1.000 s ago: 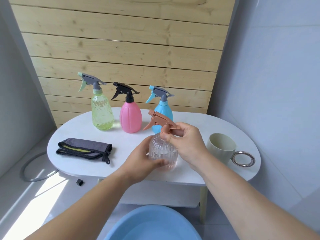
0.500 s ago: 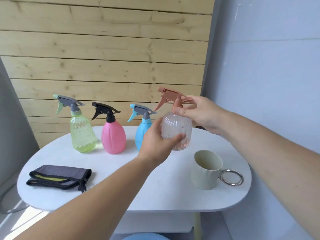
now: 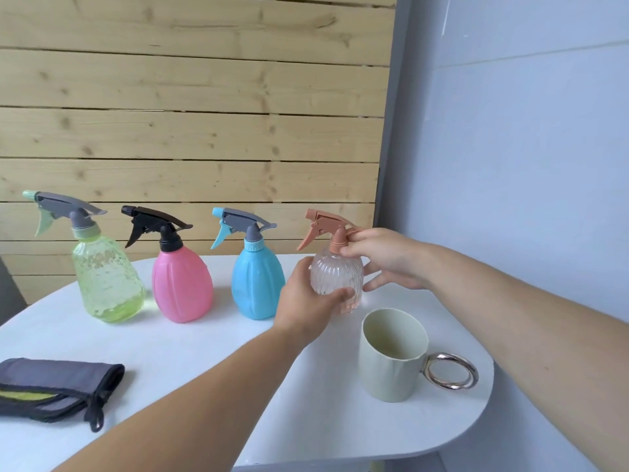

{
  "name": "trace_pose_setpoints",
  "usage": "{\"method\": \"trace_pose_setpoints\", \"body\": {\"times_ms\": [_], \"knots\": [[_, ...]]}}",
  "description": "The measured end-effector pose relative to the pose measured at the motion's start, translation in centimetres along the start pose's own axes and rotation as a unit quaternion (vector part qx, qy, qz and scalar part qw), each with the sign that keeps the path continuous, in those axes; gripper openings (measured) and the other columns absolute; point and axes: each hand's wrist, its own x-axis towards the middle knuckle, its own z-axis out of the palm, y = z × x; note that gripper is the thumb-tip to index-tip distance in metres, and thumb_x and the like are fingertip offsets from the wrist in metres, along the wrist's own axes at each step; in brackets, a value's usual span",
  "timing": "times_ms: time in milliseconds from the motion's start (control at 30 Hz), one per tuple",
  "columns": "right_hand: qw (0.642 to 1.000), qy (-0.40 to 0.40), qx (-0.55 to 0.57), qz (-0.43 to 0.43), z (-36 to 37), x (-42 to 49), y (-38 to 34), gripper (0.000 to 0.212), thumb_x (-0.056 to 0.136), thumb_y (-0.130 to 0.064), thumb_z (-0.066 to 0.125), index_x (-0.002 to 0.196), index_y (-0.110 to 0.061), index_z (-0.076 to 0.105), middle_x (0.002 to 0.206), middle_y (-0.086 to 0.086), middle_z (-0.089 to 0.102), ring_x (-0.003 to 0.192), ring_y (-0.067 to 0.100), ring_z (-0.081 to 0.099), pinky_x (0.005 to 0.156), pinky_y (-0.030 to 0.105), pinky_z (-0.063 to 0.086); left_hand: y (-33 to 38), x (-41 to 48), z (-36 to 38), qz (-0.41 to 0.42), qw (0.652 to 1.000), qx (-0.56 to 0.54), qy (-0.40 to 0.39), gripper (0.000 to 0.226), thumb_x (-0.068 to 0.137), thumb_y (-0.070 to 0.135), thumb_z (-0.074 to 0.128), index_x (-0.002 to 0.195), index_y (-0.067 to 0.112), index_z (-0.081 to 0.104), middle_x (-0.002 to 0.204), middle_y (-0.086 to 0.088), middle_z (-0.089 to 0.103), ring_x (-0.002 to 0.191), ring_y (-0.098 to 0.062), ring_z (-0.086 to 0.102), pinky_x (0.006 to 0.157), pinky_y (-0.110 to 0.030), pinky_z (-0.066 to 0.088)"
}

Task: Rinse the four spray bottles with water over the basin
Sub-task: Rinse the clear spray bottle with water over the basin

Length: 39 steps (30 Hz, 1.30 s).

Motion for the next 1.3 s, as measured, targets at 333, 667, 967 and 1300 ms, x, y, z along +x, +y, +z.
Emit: {"method": "trace_pose_setpoints", "body": {"times_ms": [333,667,967,1300], "knots": [[0.999,0.017,0.033,0.015,0.5,1.7,1.1,0.034,0.091,-0.012,0.046,0.110,-0.026,0.071,0.122,-0.007,0.065,0.110,0.031,0.066,0.096,0.049,0.054,-1.0,1.1,0.4,-0.018,0.999,0.025,0.008,0.074,0.075,0.033,0.091,0.137,0.027,0.052,0.120,0.006,0.068,0.110,-0.017,0.065,0.086,-0.031,0.057],[0.997,0.000,0.072,0.023,0.5,1.5,2.0,0.018,0.103,-0.032,0.051,0.109,-0.032,0.068,0.118,-0.011,0.067,0.118,0.026,0.064,0.105,0.043,0.048,-0.4,1.0,0.6,-0.042,0.999,0.017,-0.004,0.076,0.072,0.037,0.091,0.136,0.030,0.052,0.121,0.007,0.070,0.111,-0.019,0.068,0.095,-0.042,0.058],[0.997,0.063,-0.038,0.016,1.0,-1.2,1.6,0.019,0.098,-0.053,0.052,0.113,-0.042,0.059,0.131,-0.014,0.049,0.121,0.017,0.046,0.109,0.044,0.044,1.8,-1.1,-0.9,-0.076,0.994,0.071,-0.025,0.090,0.087,0.045,0.080,0.156,0.013,0.032,0.140,-0.003,0.054,0.126,-0.021,0.055,0.088,-0.027,0.042],[0.932,0.237,-0.202,-0.188,8.5,-9.5,-3.2,0.022,0.099,-0.039,0.049,0.104,-0.026,0.066,0.112,-0.012,0.064,0.101,0.013,0.058,0.086,0.032,0.043,1.6,-10.2,-13.5,-0.033,0.990,0.138,0.020,0.020,0.099,0.032,0.064,0.115,0.020,0.065,0.095,0.005,0.070,0.080,-0.016,0.066,0.063,-0.025,0.048]]}}
